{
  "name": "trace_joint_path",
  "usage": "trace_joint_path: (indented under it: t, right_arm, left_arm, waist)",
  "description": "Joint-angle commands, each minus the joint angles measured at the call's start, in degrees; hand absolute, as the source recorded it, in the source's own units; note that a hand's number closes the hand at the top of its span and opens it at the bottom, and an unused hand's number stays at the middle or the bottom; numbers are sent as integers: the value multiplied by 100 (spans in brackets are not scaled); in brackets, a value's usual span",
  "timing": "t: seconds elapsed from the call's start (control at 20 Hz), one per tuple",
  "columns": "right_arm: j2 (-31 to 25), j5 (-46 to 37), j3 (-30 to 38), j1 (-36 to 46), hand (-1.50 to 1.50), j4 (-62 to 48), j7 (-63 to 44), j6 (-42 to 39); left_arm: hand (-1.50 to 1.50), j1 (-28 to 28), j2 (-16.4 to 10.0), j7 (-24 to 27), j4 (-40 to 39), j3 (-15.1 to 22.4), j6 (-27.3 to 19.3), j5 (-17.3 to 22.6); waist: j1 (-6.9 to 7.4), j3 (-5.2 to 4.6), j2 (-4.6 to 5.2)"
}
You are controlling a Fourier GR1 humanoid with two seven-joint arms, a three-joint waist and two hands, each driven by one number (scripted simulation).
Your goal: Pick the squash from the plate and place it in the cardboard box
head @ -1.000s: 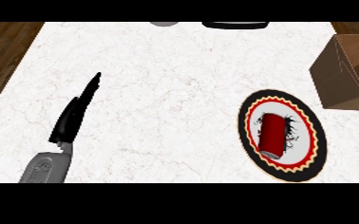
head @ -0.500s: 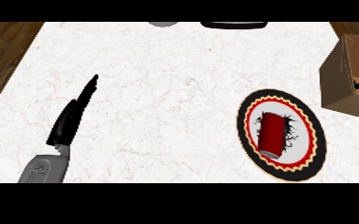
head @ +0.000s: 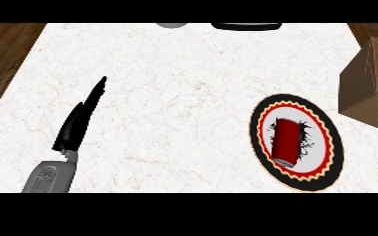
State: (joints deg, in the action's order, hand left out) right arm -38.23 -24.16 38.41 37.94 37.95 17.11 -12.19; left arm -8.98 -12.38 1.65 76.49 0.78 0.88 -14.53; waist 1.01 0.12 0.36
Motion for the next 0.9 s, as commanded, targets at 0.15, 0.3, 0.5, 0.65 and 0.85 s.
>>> trace_joint_path:
  t: [0.15,0.3,0.5,0.65,0.85]
  right_arm:
    - [-572,698,841,-57,-150,-1112,1028,87]
    - [-833,867,1154,-309,-150,-1602,1577,122]
    - [-1278,1077,1414,-431,-150,-2040,1912,-166]
    - [-1422,1178,1559,-530,-150,-2226,2144,-106]
    - [-1637,1243,1653,-818,-150,-2439,2409,-242]
  left_arm:
    - [0,-176,-53,57,-137,-97,125,58]
    - [0,-27,-222,46,100,-141,299,135]
    - [0,37,14,84,49,-75,90,67]
    - [0,-82,-54,328,-268,-172,156,108]
    - [0,-153,-66,80,-35,-130,138,41]
  waist:
    - [-6,4,28]
    - [67,19,54]
    - [89,31,73]
    - [75,32,97]
    - [83,42,85]
